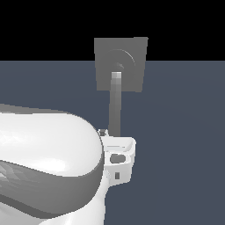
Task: Turn on the faucet by rotating a designated handle.
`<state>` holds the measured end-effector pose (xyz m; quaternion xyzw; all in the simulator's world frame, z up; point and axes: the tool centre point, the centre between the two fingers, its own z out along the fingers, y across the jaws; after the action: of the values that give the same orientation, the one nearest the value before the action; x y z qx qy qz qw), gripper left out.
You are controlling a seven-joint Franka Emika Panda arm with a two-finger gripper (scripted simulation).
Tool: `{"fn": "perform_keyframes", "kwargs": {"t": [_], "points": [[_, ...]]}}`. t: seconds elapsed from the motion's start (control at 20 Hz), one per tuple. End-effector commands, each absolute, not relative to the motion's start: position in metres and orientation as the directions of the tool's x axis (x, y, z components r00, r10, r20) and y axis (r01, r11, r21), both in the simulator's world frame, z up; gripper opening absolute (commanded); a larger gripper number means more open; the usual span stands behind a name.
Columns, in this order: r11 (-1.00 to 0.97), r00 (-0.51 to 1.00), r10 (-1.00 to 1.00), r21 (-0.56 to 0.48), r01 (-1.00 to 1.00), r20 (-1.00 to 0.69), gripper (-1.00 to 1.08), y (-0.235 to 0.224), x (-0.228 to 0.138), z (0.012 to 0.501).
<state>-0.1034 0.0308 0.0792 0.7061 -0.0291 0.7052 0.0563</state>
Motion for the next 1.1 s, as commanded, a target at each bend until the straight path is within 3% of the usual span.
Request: {"fn": "perform_keyframes", "kwargs": {"t": [0.0, 1.05], "points": [[-0.992, 0.004, 0.039, 0.039, -0.121, 0.999, -1.0, 0.022, -0.105, 0.08], [-0.992, 0.005, 0.04, 0.04, -0.121, 0.999, -1.0, -0.057, -0.114, 0.089]]}}
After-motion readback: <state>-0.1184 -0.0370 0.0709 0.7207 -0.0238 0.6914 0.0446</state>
